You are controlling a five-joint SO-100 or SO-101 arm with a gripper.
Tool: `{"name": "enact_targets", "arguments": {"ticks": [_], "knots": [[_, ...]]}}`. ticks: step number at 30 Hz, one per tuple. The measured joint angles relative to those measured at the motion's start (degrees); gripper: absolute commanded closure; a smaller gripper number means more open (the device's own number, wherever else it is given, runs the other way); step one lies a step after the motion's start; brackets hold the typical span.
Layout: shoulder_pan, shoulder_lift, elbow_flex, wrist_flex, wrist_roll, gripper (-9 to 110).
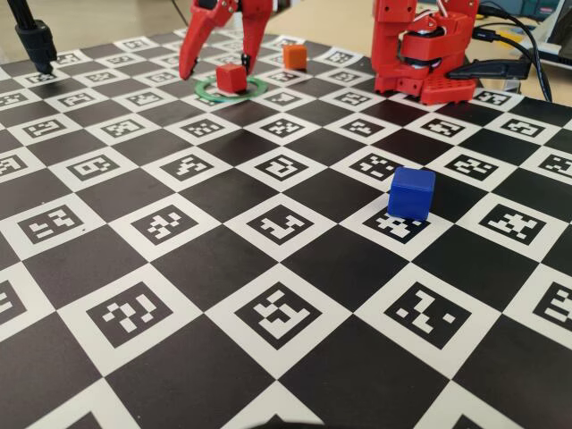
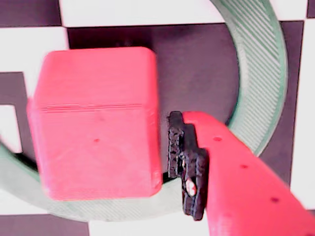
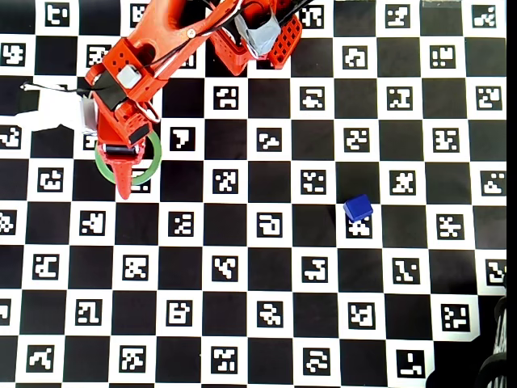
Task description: Grab the red cube then put it in the green circle then put the blue cube on top and finally the orange cube on top
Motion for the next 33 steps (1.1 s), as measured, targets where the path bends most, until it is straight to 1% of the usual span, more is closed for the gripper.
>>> {"name": "enact_targets", "arguments": {"ticks": [9,15,24,33], "knots": [[-1.5,7.8,-6.3,10.5,3.3,48],[-6.3,13.0,-11.0,20.0,8.1,49],[-19.0,13.4,-19.8,29.4,22.6,50],[-32.4,13.4,-21.2,30.4,38.6,50]]}}
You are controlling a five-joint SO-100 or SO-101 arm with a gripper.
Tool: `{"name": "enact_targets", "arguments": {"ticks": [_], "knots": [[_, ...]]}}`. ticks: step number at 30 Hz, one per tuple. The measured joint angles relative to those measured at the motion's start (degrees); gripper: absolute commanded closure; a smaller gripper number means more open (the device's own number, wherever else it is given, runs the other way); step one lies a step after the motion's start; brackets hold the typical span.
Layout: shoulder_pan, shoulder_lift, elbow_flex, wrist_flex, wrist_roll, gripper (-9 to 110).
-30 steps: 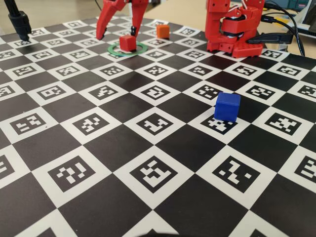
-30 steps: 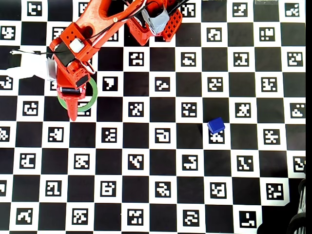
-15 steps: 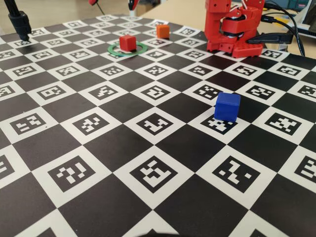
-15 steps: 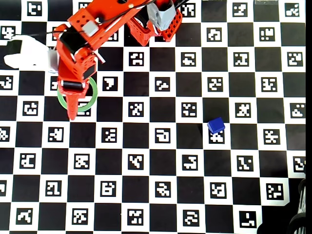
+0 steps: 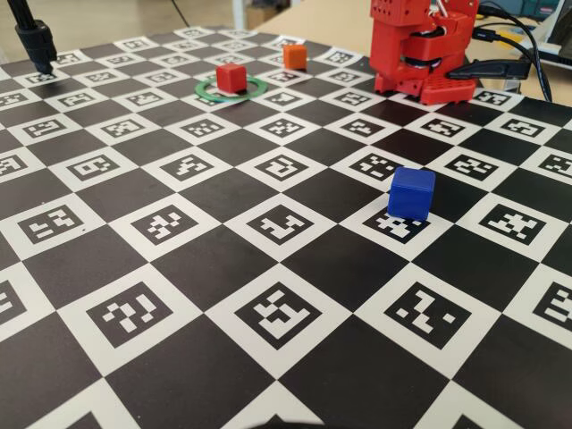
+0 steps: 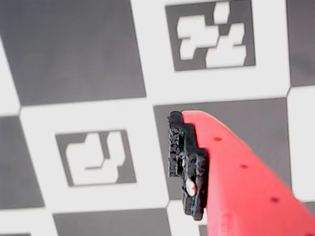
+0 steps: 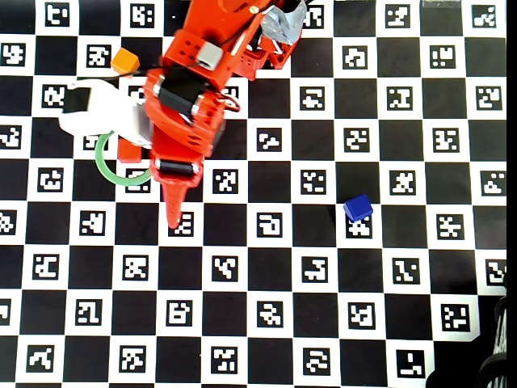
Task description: Grab the red cube then put it in the green circle then put the blue cube on top and finally the orange cube on top
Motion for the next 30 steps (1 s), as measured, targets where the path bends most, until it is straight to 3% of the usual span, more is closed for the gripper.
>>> {"name": "enact_targets", "arguments": {"ticks": [9,30], "knots": [[-13.8,-4.0,-6.1,1.4,15.4,50],[-39.4,-10.5,-8.5,-2.6,34.2,51]]}}
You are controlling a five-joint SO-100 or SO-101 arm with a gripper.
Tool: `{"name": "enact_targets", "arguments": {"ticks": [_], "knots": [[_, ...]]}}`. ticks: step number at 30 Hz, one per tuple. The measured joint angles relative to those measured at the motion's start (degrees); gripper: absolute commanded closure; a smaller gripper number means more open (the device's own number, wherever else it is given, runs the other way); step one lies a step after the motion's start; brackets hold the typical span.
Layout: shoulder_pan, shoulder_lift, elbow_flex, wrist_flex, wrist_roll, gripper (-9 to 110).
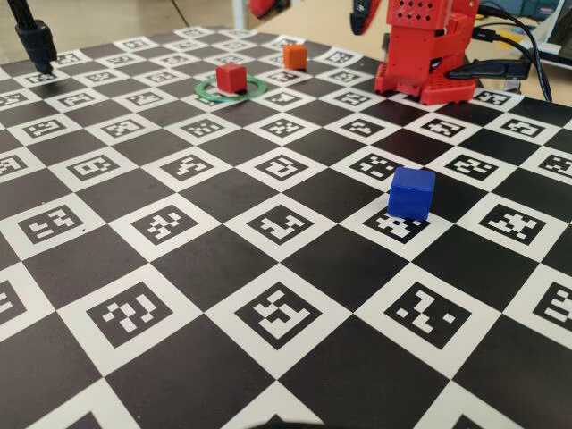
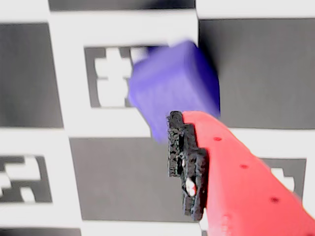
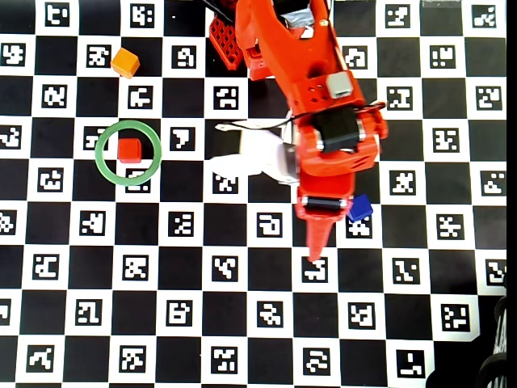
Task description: Grab the red cube then put it in the green circle then put the blue cube on top and finally the orange cube on top
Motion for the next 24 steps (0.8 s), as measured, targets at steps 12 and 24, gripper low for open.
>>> {"name": "enact_targets", "arguments": {"ticks": [12,24], "knots": [[-12.1,-1.3,-1.1,-2.6,11.3,52],[-14.9,-5.2,1.9,-8.7,14.4,51]]}}
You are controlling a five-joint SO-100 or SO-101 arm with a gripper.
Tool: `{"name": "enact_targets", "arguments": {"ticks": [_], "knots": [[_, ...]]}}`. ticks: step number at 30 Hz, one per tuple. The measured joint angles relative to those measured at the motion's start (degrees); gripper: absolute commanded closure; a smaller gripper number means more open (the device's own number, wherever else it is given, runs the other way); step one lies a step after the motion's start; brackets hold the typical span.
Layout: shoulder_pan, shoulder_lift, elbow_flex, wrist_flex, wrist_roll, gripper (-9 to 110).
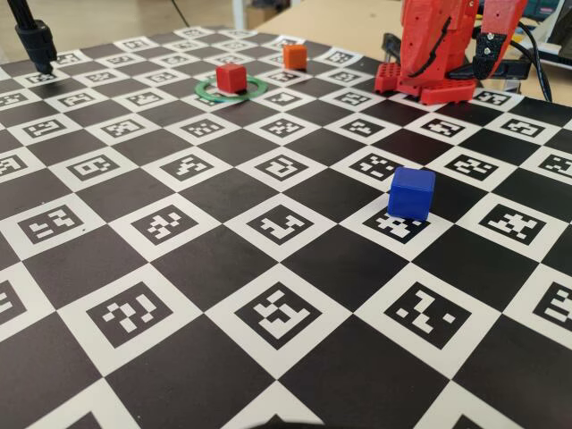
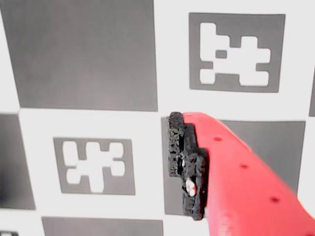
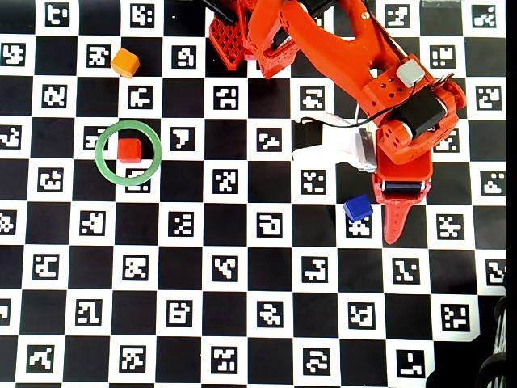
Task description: Grab the red cube then put it in the green circle then put the blue cube on top and finally the orange cube on top
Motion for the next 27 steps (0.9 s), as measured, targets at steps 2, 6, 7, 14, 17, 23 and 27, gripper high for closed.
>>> {"name": "enact_targets", "arguments": {"ticks": [2,6,7,14,17,23,27], "knots": [[0.0,0.0,1.8,-1.5,0.0,51],[0.0,0.0,6.3,-4.8,0.1,51],[0.0,0.0,7.4,-5.8,0.0,51],[-0.1,0.0,17.3,-14.2,0.0,51],[-0.5,0.0,18.7,-16.7,0.0,51],[-0.4,-0.7,20.7,-19.5,-0.1,51],[-0.4,-2.0,21.5,-20.9,-0.3,51]]}}
